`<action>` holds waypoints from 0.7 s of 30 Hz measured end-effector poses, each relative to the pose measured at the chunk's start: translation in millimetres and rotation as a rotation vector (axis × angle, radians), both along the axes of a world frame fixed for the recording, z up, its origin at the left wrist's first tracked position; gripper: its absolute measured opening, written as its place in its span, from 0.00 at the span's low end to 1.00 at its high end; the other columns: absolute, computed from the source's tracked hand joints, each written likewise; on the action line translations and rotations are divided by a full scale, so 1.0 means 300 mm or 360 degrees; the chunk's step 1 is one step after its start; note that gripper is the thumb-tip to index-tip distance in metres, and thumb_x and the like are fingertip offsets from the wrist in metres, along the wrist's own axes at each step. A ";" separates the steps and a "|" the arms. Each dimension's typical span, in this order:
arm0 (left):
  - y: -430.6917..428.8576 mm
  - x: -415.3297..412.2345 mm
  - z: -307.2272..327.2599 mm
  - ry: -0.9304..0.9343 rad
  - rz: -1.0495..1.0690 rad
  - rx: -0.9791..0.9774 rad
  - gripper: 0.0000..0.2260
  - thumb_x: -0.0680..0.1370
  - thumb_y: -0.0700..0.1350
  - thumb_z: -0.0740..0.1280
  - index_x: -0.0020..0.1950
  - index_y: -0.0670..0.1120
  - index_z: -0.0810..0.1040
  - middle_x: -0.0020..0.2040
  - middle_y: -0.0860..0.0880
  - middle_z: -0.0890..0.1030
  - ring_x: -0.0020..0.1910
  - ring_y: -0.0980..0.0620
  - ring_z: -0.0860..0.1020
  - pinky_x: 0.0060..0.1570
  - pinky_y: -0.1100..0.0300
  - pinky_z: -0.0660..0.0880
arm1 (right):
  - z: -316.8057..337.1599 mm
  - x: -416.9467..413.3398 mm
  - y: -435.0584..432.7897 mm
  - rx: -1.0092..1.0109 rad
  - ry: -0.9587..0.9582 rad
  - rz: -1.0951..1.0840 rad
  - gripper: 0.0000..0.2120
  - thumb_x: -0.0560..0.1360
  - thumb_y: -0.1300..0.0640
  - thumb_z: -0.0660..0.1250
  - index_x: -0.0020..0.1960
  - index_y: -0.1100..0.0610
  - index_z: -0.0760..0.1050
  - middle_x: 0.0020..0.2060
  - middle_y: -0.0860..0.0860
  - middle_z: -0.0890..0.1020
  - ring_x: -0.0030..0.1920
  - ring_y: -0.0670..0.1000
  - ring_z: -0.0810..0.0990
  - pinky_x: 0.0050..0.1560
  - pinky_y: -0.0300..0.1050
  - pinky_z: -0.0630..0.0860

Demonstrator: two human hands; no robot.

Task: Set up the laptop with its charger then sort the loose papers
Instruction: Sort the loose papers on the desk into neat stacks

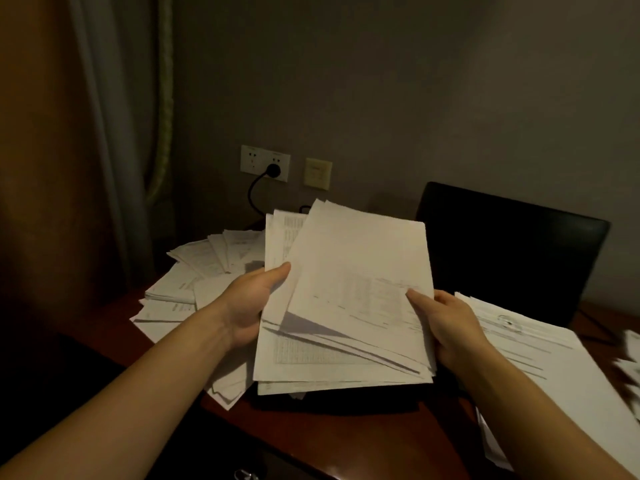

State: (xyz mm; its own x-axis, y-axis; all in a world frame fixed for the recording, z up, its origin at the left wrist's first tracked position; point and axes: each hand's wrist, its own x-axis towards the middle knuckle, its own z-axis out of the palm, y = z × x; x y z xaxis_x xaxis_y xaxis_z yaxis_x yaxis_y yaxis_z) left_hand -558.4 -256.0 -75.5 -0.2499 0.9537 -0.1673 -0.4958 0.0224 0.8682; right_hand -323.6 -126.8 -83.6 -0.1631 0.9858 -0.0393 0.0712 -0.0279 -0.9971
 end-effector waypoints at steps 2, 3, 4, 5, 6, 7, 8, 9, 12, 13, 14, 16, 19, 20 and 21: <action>0.013 -0.008 -0.016 0.0014 0.0001 -0.0032 0.15 0.83 0.48 0.61 0.68 0.46 0.76 0.58 0.39 0.83 0.57 0.35 0.82 0.63 0.35 0.74 | -0.013 0.037 0.014 -0.0026 -0.0031 -0.0064 0.06 0.80 0.56 0.69 0.52 0.59 0.77 0.45 0.57 0.86 0.45 0.60 0.85 0.45 0.53 0.83; 0.017 -0.012 -0.024 0.0017 -0.0003 -0.0054 0.14 0.83 0.48 0.62 0.68 0.46 0.76 0.58 0.38 0.83 0.57 0.34 0.82 0.62 0.34 0.74 | -0.020 0.052 0.022 -0.0041 -0.0044 -0.0086 0.06 0.80 0.56 0.69 0.51 0.59 0.77 0.46 0.57 0.85 0.46 0.60 0.85 0.46 0.54 0.83; 0.019 -0.013 -0.030 0.0007 -0.0010 -0.0076 0.14 0.83 0.48 0.62 0.67 0.47 0.76 0.59 0.38 0.83 0.57 0.34 0.82 0.62 0.33 0.74 | -0.028 0.067 0.031 -0.0060 -0.0048 -0.0110 0.05 0.80 0.56 0.68 0.50 0.59 0.77 0.46 0.58 0.85 0.46 0.60 0.85 0.47 0.55 0.82; 0.018 -0.014 -0.035 0.0002 -0.0019 -0.0101 0.13 0.83 0.47 0.63 0.67 0.47 0.76 0.58 0.38 0.83 0.57 0.33 0.81 0.62 0.33 0.73 | -0.035 0.082 0.041 -0.0079 -0.0049 -0.0136 0.05 0.80 0.57 0.68 0.49 0.59 0.77 0.47 0.59 0.85 0.46 0.61 0.84 0.47 0.55 0.82; 0.019 -0.014 -0.040 0.0017 -0.0026 -0.0132 0.13 0.83 0.47 0.63 0.66 0.46 0.76 0.58 0.37 0.83 0.58 0.33 0.81 0.63 0.33 0.73 | -0.040 0.096 0.049 -0.0099 -0.0053 -0.0156 0.06 0.81 0.57 0.67 0.49 0.60 0.77 0.47 0.59 0.85 0.46 0.61 0.84 0.46 0.55 0.82; 0.023 -0.018 -0.048 0.0061 -0.0025 -0.0165 0.12 0.83 0.45 0.63 0.66 0.45 0.75 0.58 0.37 0.83 0.57 0.33 0.81 0.62 0.34 0.74 | -0.044 0.110 0.059 -0.0116 -0.0051 -0.0164 0.06 0.81 0.57 0.67 0.50 0.60 0.77 0.47 0.60 0.85 0.46 0.61 0.84 0.45 0.54 0.81; 0.028 -0.021 -0.054 0.0118 -0.0021 -0.0196 0.13 0.83 0.44 0.63 0.66 0.45 0.75 0.57 0.37 0.83 0.57 0.33 0.82 0.62 0.34 0.75 | -0.047 0.124 0.068 -0.0134 -0.0041 -0.0157 0.06 0.81 0.58 0.66 0.51 0.61 0.77 0.47 0.60 0.85 0.46 0.61 0.85 0.44 0.53 0.81; 0.031 -0.023 -0.059 0.0165 -0.0016 -0.0220 0.13 0.82 0.42 0.63 0.67 0.44 0.75 0.57 0.36 0.83 0.56 0.34 0.82 0.61 0.35 0.75 | -0.046 0.134 0.076 -0.0149 -0.0032 -0.0133 0.06 0.81 0.58 0.66 0.53 0.61 0.78 0.47 0.60 0.86 0.46 0.62 0.85 0.43 0.52 0.81; 0.036 -0.030 -0.065 0.0161 -0.0013 -0.0256 0.13 0.82 0.40 0.64 0.66 0.44 0.75 0.57 0.36 0.83 0.56 0.34 0.82 0.60 0.36 0.76 | -0.034 0.146 0.083 -0.0199 -0.0063 -0.0010 0.07 0.82 0.60 0.65 0.56 0.62 0.78 0.48 0.59 0.86 0.46 0.61 0.86 0.39 0.49 0.82; 0.037 -0.032 -0.065 0.0125 -0.0020 -0.0251 0.12 0.82 0.41 0.64 0.66 0.45 0.76 0.57 0.36 0.83 0.56 0.33 0.82 0.60 0.36 0.76 | -0.028 0.145 0.083 -0.0236 -0.0068 0.0030 0.06 0.82 0.61 0.64 0.56 0.62 0.77 0.49 0.60 0.86 0.47 0.61 0.85 0.39 0.50 0.82; 0.038 -0.035 -0.067 0.0075 -0.0030 -0.0240 0.11 0.82 0.42 0.64 0.65 0.46 0.76 0.57 0.36 0.83 0.57 0.33 0.82 0.61 0.36 0.76 | -0.023 0.139 0.080 -0.0283 -0.0063 0.0072 0.06 0.82 0.62 0.63 0.56 0.63 0.77 0.50 0.61 0.85 0.47 0.61 0.85 0.40 0.50 0.81; 0.045 -0.041 -0.073 -0.0033 -0.0042 -0.0214 0.11 0.83 0.42 0.62 0.64 0.47 0.76 0.58 0.36 0.83 0.58 0.33 0.81 0.62 0.35 0.74 | -0.016 0.118 0.071 -0.0363 -0.0069 0.0141 0.06 0.82 0.63 0.62 0.55 0.63 0.76 0.50 0.61 0.85 0.47 0.61 0.85 0.39 0.51 0.81; 0.059 -0.042 -0.081 -0.0178 -0.0078 -0.0166 0.12 0.84 0.42 0.59 0.67 0.45 0.73 0.62 0.35 0.80 0.64 0.32 0.77 0.68 0.36 0.69 | -0.015 0.068 0.055 -0.0439 -0.0011 0.0276 0.07 0.82 0.65 0.62 0.56 0.63 0.78 0.47 0.59 0.87 0.48 0.59 0.86 0.41 0.50 0.81; 0.060 -0.042 -0.082 -0.0199 -0.0095 -0.0163 0.12 0.84 0.43 0.58 0.67 0.45 0.73 0.63 0.35 0.80 0.65 0.33 0.76 0.70 0.36 0.67 | -0.013 0.053 0.048 -0.0443 -0.0008 0.0335 0.08 0.82 0.64 0.62 0.57 0.63 0.78 0.47 0.59 0.87 0.48 0.60 0.86 0.44 0.52 0.81; 0.059 -0.045 -0.083 -0.0216 -0.0123 -0.0161 0.13 0.85 0.43 0.58 0.68 0.45 0.73 0.64 0.35 0.79 0.66 0.33 0.76 0.71 0.36 0.66 | -0.010 0.041 0.048 -0.0418 -0.0049 0.0380 0.08 0.82 0.64 0.63 0.57 0.61 0.79 0.47 0.58 0.87 0.49 0.60 0.86 0.46 0.54 0.82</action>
State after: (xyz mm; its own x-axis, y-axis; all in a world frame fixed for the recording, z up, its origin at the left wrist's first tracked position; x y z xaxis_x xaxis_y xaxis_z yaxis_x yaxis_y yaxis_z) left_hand -571.8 -238.3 -100.4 -0.1449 0.9458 -0.2907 -0.6016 0.1491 0.7848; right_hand -311.4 -112.4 -86.6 -0.3826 0.8757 -0.2946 0.1363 -0.2618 -0.9554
